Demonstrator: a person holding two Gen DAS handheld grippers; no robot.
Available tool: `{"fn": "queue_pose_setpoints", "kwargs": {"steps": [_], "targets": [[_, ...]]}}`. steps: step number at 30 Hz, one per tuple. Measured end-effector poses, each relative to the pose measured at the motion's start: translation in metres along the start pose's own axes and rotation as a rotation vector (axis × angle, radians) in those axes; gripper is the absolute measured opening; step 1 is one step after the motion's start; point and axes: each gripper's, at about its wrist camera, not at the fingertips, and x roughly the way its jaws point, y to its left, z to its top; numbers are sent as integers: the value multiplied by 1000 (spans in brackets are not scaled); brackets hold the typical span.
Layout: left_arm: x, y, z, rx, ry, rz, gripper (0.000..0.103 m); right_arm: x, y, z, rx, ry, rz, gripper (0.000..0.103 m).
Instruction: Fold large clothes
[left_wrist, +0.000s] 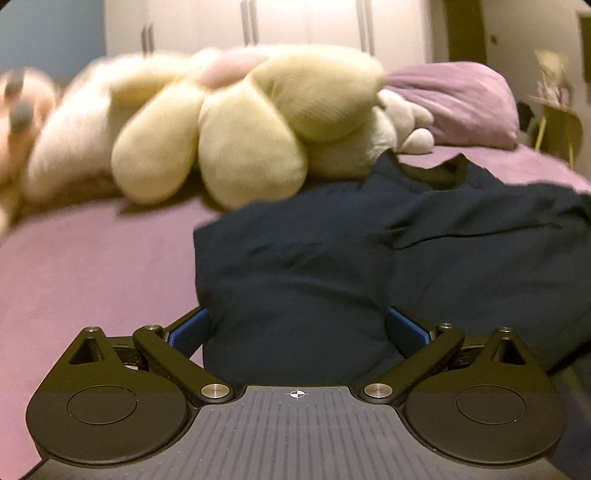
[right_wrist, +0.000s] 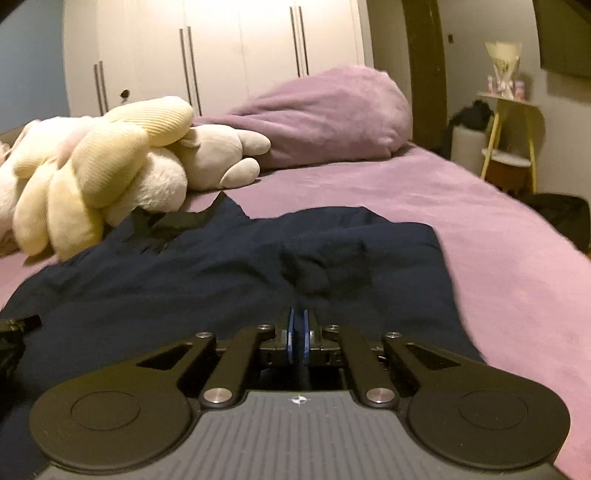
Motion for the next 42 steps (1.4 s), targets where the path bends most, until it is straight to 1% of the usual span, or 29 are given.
{"fn": "queue_pose_setpoints", "kwargs": {"steps": [1, 2, 5, 7, 9, 10, 12, 13, 14, 15, 16, 18, 20, 22, 24, 25, 26, 27, 28, 29, 31, 32, 34, 36, 37, 39, 40, 41, 42], "targets": [[6, 3, 3, -41, 32, -4, 103, -5, -5, -6, 7, -5, 14, 4], [9, 2, 5, -50, 45, 0, 103, -8, -7, -11, 7, -16, 19, 4], [14, -6, 5, -17, 60, 30, 103, 3, -8, -16, 9, -10, 16, 3], [9, -7, 10, -40, 101, 52, 103, 10, -9, -15, 21, -7, 11, 3], [-4, -3, 15, -65, 160, 55, 103, 12, -5, -12, 5, 5, -2, 3], [-16, -1, 15, -49, 184, 45, 103, 10, -3, -11, -14, 13, -10, 3], [-44, 7, 9, -5, 196, 17, 103, 1, 4, -4, -78, 61, -32, 3], [-65, 14, 2, 30, 206, -11, 103, -8, 6, 0, -99, 97, -36, 7], [-82, 21, -4, 55, 215, -25, 103, -20, 6, 1, -111, 137, -43, 20], [-101, 28, -13, 73, 221, -38, 103, -38, 1, -1, -107, 159, -52, 27], [-125, 39, -26, 85, 236, -61, 103, -61, -8, -7, -84, 153, -49, 33], [-161, 55, -47, 83, 271, -83, 103, -112, -36, -26, -14, 160, -28, 34], [-198, 73, -72, 57, 322, -118, 103, -158, -69, -50, 88, 208, -38, 35], [-226, 88, -92, 2, 346, -142, 103, -200, -100, -79, 197, 263, -59, 36], [-244, 103, -115, -110, 401, -190, 103, -234, -123, -107, 300, 314, -66, 38], [-250, 110, -127, -184, 433, -220, 103, -248, -132, -123, 348, 336, -47, 39], [-252, 114, -134, -237, 460, -244, 101, -260, -138, -135, 391, 349, -17, 42], [-254, 117, -142, -290, 484, -274, 95, -269, -143, -146, 439, 360, 21, 42], [-255, 120, -148, -329, 498, -304, 88, -275, -147, -156, 486, 376, 53, 42], [-256, 120, -154, -358, 510, -328, 85, -279, -149, -161, 518, 382, 74, 44], [-256, 119, -158, -382, 514, -331, 81, -284, -146, -166, 526, 366, 114, 44], [-257, 120, -158, -368, 511, -334, 78, -284, -145, -165, 517, 371, 120, 39], [-260, 122, -157, -370, 514, -345, 66, -283, -142, -163, 505, 387, 125, 31], [-263, 127, -156, -379, 516, -367, 56, -283, -139, -160, 476, 394, 153, 26], [-264, 130, -155, -388, 517, -378, 54, -282, -138, -158, 469, 399, 159, 26], [-264, 137, -158, -415, 525, -408, 55, -281, -139, -156, 470, 409, 184, 25], [-263, 140, -159, -418, 539, -418, 58, -280, -140, -155, 477, 420, 196, 26], [-261, 140, -160, -410, 547, -418, 61, -277, -142, -155, 486, 431, 211, 30], [-259, 140, -161, -396, 567, -415, 69, -274, -144, -155, 502, 447, 228, 33]]}}
